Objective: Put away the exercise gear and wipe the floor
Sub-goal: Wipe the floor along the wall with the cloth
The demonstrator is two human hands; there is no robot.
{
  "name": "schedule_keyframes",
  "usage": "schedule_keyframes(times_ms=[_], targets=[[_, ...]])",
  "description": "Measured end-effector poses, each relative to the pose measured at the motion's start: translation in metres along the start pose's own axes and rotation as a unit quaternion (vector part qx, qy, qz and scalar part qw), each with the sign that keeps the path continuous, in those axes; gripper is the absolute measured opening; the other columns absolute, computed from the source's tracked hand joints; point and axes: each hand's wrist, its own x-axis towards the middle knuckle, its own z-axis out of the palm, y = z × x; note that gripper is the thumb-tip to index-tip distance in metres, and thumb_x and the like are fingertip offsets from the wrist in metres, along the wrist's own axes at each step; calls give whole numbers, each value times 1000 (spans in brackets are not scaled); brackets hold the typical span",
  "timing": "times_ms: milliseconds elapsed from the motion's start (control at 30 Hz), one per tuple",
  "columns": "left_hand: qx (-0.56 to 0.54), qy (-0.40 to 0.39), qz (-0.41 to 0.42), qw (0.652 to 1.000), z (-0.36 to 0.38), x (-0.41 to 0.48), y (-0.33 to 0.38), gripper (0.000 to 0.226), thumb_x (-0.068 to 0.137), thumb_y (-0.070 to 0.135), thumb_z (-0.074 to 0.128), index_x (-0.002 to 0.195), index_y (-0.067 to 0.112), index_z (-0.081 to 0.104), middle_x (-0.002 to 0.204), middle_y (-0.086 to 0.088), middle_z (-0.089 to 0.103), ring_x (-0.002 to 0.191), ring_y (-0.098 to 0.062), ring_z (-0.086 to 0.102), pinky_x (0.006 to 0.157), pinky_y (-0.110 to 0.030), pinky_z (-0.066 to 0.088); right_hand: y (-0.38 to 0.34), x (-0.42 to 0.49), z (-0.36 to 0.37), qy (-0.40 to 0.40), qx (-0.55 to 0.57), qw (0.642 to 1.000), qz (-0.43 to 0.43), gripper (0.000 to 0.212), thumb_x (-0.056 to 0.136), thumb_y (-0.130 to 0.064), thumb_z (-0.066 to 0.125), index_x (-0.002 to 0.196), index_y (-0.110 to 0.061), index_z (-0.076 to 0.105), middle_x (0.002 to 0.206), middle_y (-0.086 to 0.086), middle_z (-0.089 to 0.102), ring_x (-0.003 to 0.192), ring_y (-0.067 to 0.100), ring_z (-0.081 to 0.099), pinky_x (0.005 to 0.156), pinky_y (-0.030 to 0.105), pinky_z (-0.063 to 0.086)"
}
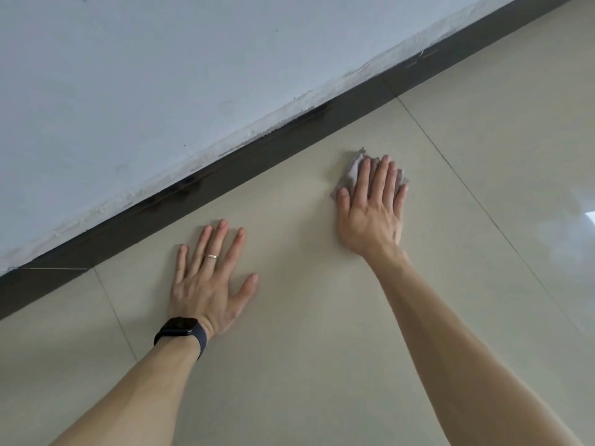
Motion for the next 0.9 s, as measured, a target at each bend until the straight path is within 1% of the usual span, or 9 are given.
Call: schedule_keyframes(times_ms=[100,233,300,500,567,633,700,767,900], targets=[[-14,7,1,1000,0,0,0,74,90,62,28,157,37,11,167,7,2,153,-15,1,122,-53,8,-34,-76,21,16,8,993,-118,64,104,-44,27,159,-15,14,166,17,3,153,31,-3,123,53,0],[-21,24,12,999,2,-3,-2,67,93,56,27,157,38,13,166,7,5,153,-17,7,121,-55,12,-26,-147,29,-42,-26,939,-339,59,105,-44,34,157,-17,27,165,11,17,154,25,9,121,51,17],[-29,32,10,999,3,-4,-2,67,93,57,27,156,40,13,166,7,5,153,-17,6,121,-54,10,4,-128,23,-17,-52,949,-311,58,105,-45,31,157,-19,26,165,8,17,153,23,10,121,50,18],[-36,48,10,998,7,-2,-4,70,91,65,26,156,43,11,166,6,5,153,-17,4,122,-49,4,49,-91,4,-10,8,1000,25,62,105,-47,20,159,-26,-2,167,4,-12,152,18,-16,123,46,-8],[-34,48,14,998,7,-1,-2,71,90,68,24,156,43,10,166,6,5,153,-17,4,122,-49,4,31,-136,20,22,-4,1000,0,64,103,-46,25,160,-23,7,167,9,-3,153,23,-8,123,47,-5],[-33,55,17,998,9,-2,-3,72,90,69,24,156,43,12,166,5,8,153,-18,6,122,-51,5,15,-192,32,21,-14,993,-119,63,101,-47,30,158,-22,22,166,10,11,154,25,4,123,47,2],[-33,66,16,997,9,-2,-5,71,90,67,26,155,41,17,166,2,12,152,-21,10,121,-53,9,25,-226,32,-31,-43,968,-244,60,103,-49,29,157,-25,24,166,6,14,154,21,6,124,46,7],[-3,82,34,996,9,-5,0,67,93,62,28,155,37,24,165,-3,14,151,-26,15,120,-55,12,59,-222,21,-48,-74,954,-285,59,104,-52,23,158,-30,20,167,0,9,154,15,1,124,46,10],[39,129,79,988,6,-25,14,57,99,47,30,154,33,30,164,-8,18,150,-31,19,118,-60,13,119,-197,-1,-33,-26,999,-4,64,103,-55,21,159,-33,0,167,-2,-11,152,12,-15,124,46,-3]])
